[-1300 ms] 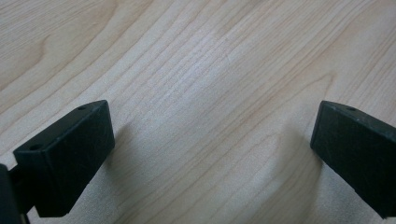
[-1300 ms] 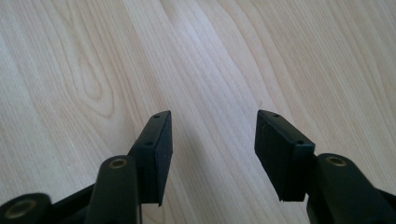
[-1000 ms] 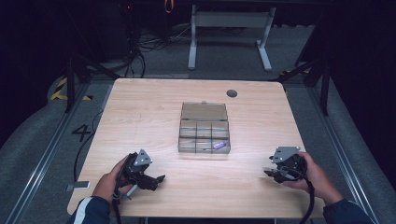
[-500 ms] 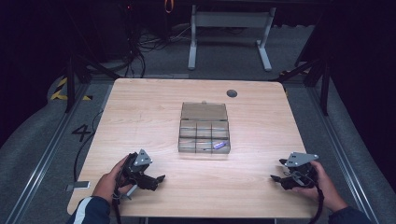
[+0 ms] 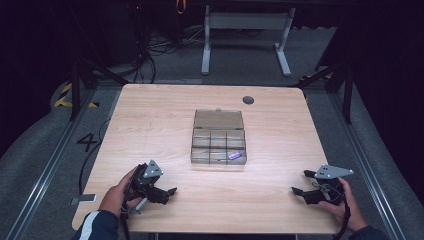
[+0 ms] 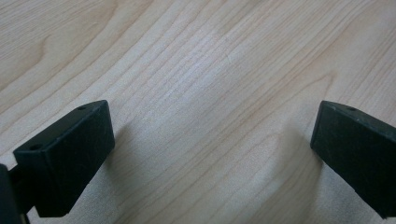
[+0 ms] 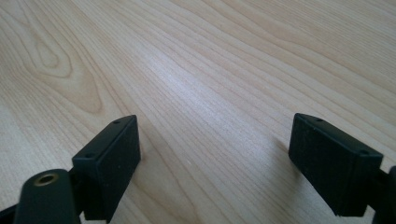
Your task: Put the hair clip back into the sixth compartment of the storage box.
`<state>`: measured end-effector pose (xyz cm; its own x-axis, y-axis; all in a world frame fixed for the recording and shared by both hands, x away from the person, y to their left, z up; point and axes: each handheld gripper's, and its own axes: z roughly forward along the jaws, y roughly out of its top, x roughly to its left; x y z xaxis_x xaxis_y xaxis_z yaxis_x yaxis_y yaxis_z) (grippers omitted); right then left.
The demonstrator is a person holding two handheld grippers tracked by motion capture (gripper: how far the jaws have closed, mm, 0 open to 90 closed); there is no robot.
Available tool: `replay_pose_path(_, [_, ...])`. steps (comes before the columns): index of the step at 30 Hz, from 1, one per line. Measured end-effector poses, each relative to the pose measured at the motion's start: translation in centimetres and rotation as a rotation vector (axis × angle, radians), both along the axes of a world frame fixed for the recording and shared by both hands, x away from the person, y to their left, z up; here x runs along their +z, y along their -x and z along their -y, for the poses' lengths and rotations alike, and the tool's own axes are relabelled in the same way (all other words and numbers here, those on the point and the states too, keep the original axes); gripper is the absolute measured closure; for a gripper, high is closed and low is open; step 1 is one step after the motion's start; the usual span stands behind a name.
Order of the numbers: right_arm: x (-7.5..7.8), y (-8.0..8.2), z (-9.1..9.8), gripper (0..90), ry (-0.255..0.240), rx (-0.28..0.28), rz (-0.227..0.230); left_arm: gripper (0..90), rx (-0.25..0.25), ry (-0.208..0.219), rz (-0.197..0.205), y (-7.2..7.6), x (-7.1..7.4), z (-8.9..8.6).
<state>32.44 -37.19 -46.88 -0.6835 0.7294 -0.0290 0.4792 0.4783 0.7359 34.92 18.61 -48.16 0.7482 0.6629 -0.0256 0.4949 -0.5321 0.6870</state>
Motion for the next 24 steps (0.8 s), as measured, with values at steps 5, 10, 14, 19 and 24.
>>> replay_pose_path(5, [0.0, 0.01, 0.0, 16.4, 0.001, -0.001, 0.0, 0.0, -0.001, 0.0, 0.0, -0.02, 0.0, 0.01])
replay_pose_path(10, [0.0, 0.03, 0.0, 16.5, 0.002, -0.004, 0.0, 0.0, -0.002, -0.001, 0.0, -0.02, 0.0, -0.01])
replay_pose_path(14, [0.0, 0.03, -0.01, 15.9, 0.003, -0.008, 0.0, 0.0, -0.002, -0.001, 0.0, -0.02, 0.0, -0.01])
replay_pose_path(19, [-0.01, 0.01, -0.01, 15.4, 0.002, -0.012, -0.002, 0.0, -0.002, -0.001, 0.0, -0.02, 0.0, -0.01])
replay_pose_path(24, [-0.01, 0.0, 0.0, 15.2, 0.003, -0.013, -0.002, 0.0, -0.002, -0.001, 0.0, -0.02, 0.0, -0.01])
